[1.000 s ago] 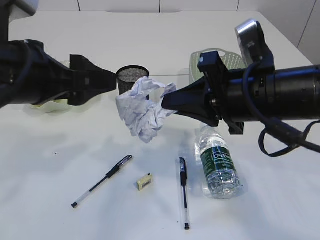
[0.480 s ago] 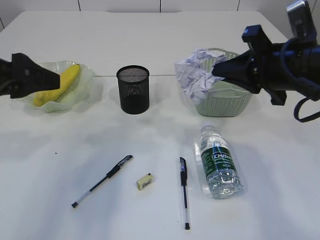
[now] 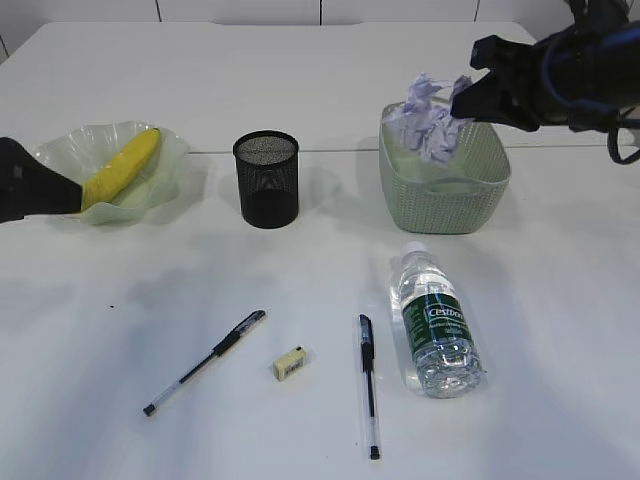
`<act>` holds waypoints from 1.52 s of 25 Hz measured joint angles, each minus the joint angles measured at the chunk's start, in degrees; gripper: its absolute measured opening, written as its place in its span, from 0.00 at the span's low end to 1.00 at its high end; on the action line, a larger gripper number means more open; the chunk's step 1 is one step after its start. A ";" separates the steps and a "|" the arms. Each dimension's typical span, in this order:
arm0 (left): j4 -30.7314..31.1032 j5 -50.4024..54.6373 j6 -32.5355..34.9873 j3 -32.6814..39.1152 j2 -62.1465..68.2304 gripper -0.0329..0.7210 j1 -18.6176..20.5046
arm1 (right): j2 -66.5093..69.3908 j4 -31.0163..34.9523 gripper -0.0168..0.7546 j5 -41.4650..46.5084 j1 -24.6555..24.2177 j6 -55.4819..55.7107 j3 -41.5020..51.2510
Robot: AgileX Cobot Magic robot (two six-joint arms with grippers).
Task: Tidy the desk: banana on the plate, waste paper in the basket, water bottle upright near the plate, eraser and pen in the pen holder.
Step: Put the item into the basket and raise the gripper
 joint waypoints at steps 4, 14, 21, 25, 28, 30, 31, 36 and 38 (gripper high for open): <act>3.94 1.07 -4.44 0.00 0.00 0.72 0.00 | 5.05 -12.42 0.03 -2.08 -0.04 8.12 -7.13; 4.99 2.07 -5.44 0.00 0.00 0.72 0.00 | 19.27 -36.96 0.03 -1.79 -0.04 23.41 -23.65; 5.10 2.10 -5.46 0.00 0.00 0.72 0.00 | 25.07 -43.00 0.03 -1.06 0.21 26.62 -29.93; 5.19 2.20 -5.46 0.00 0.00 0.72 0.00 | 25.96 -48.64 0.03 -0.31 0.79 28.99 -31.08; 5.19 2.20 -5.46 0.00 0.00 0.72 0.00 | 26.05 -51.18 0.03 0.03 1.08 29.97 -31.08; 5.19 2.20 -5.46 0.00 0.00 0.72 0.00 | 26.05 -51.64 0.04 -0.08 1.08 30.35 -31.12; 5.19 2.20 -5.46 0.00 0.00 0.72 0.00 | 26.05 -51.79 0.06 -0.33 1.08 30.73 -31.12; 5.19 2.44 -5.46 0.00 0.00 0.72 0.00 | 26.05 -51.79 0.30 -1.31 1.08 31.83 -31.12; 5.19 2.55 -5.46 0.00 0.00 0.72 0.00 | 26.05 -51.05 0.47 -1.50 1.08 31.96 -31.12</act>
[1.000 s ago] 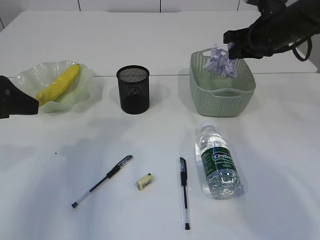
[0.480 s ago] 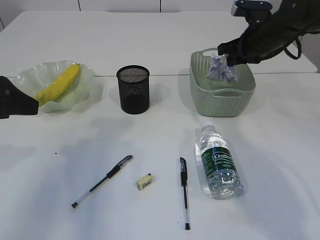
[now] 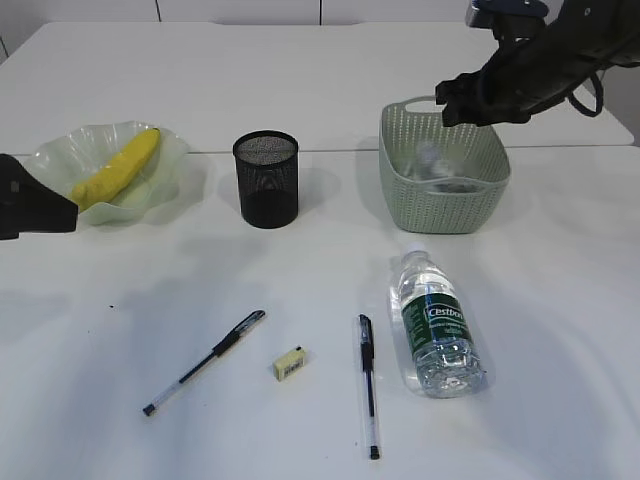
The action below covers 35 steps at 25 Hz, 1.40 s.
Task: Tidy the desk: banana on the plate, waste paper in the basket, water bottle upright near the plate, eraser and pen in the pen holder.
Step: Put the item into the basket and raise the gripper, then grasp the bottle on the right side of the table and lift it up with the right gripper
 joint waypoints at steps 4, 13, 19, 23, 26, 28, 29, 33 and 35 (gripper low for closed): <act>0.00 0.57 0.00 0.00 0.00 0.72 0.00 | -0.12 2.00 0.68 0.00 0.00 0.02 0.00; 0.12 0.79 0.00 0.00 0.00 0.72 0.00 | -7.96 5.49 0.70 13.77 0.00 0.12 -0.14; 1.66 0.90 -1.57 0.00 0.00 0.72 0.00 | -11.63 2.18 0.71 23.00 1.17 3.83 -0.37; 8.16 1.26 -6.37 0.00 -0.11 0.72 0.00 | -12.41 -5.34 0.71 29.29 6.11 6.65 -0.37; 14.12 1.78 -10.53 0.00 -1.68 0.71 0.00 | -12.51 -8.60 0.71 32.27 9.98 9.51 -0.37; 16.64 2.16 -12.77 0.00 -3.77 0.70 0.00 | -12.62 -8.58 0.71 33.41 11.46 11.95 -0.27; 17.49 2.40 -13.65 0.00 -5.02 0.70 0.00 | -12.62 -8.58 0.71 33.68 11.68 12.50 -0.02; 19.17 4.01 -15.78 0.00 -9.43 0.69 0.00 | -12.73 -8.38 0.71 35.69 11.67 13.84 2.38; 20.19 5.46 -16.55 0.00 -11.24 0.69 0.00 | -12.73 -8.38 0.71 35.96 11.67 14.58 3.94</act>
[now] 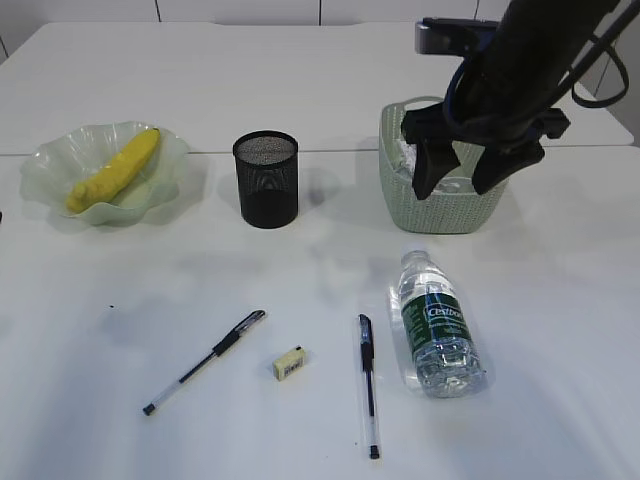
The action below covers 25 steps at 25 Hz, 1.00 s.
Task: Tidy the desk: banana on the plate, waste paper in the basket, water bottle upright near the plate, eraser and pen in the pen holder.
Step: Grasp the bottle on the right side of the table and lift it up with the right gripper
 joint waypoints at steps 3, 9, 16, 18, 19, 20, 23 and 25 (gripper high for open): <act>1.83 2.25 -0.37 0.00 -1.59 0.69 0.00 | 0.00 0.00 0.71 0.00 0.10 1.37 2.70; 3.05 5.05 -0.44 0.00 -2.13 0.69 0.00 | 3.04 0.28 0.71 0.00 0.11 3.54 4.97; 3.19 5.18 -0.44 0.00 -2.13 0.69 0.00 | 7.81 2.49 0.71 -0.08 0.48 4.66 5.00; 3.19 5.18 -0.44 0.00 -2.13 0.69 0.00 | 9.11 2.58 0.71 -0.61 0.57 5.11 5.00; 3.19 5.18 -0.44 0.00 -2.13 0.69 0.00 | 9.50 2.58 0.71 -0.90 0.57 5.24 5.00; 3.19 5.18 -0.44 0.00 -2.13 0.69 0.00 | 9.88 2.58 0.71 -1.58 0.57 5.46 5.00; 3.19 5.18 -0.44 0.00 -2.13 0.69 0.00 | 10.26 2.71 0.71 -3.26 0.57 5.76 5.00; 3.19 5.18 -0.44 0.00 -2.13 0.69 0.00 | 10.79 2.71 0.72 -4.31 0.57 5.86 5.00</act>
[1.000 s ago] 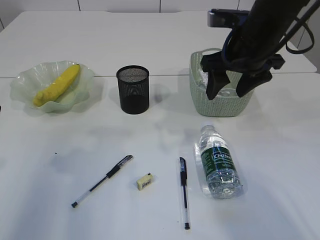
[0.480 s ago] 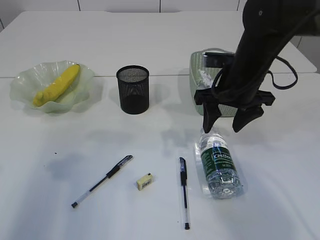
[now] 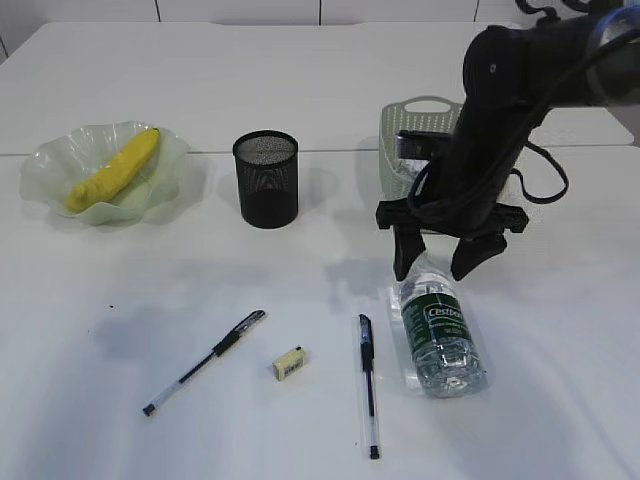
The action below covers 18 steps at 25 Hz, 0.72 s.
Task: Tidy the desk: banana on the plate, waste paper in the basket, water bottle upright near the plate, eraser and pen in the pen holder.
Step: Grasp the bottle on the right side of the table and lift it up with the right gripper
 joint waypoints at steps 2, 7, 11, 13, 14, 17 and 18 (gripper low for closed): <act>0.00 0.00 0.00 0.00 0.00 0.69 0.00 | 0.41 0.00 0.73 -0.59 0.00 0.02 0.00; 0.00 0.00 0.00 0.00 0.00 0.69 0.00 | 1.97 0.00 0.78 -1.79 0.00 0.02 -0.20; 0.00 0.00 0.00 0.00 0.00 0.69 0.00 | 1.97 0.00 0.78 -3.67 0.00 0.63 -0.20; 0.00 0.00 0.00 0.00 0.00 0.69 0.00 | 1.97 0.00 0.78 -4.25 0.00 0.86 -0.20; 0.00 0.00 0.00 0.00 0.00 0.69 0.00 | 2.07 -0.11 0.78 -4.45 0.00 0.96 -0.20; 0.00 0.00 0.00 0.00 0.00 0.69 0.00 | 2.93 -0.34 0.78 -4.69 0.00 1.07 -0.33; 0.00 0.00 0.00 0.00 0.00 0.69 0.00 | 3.21 -0.47 0.78 -4.69 0.00 1.16 -0.33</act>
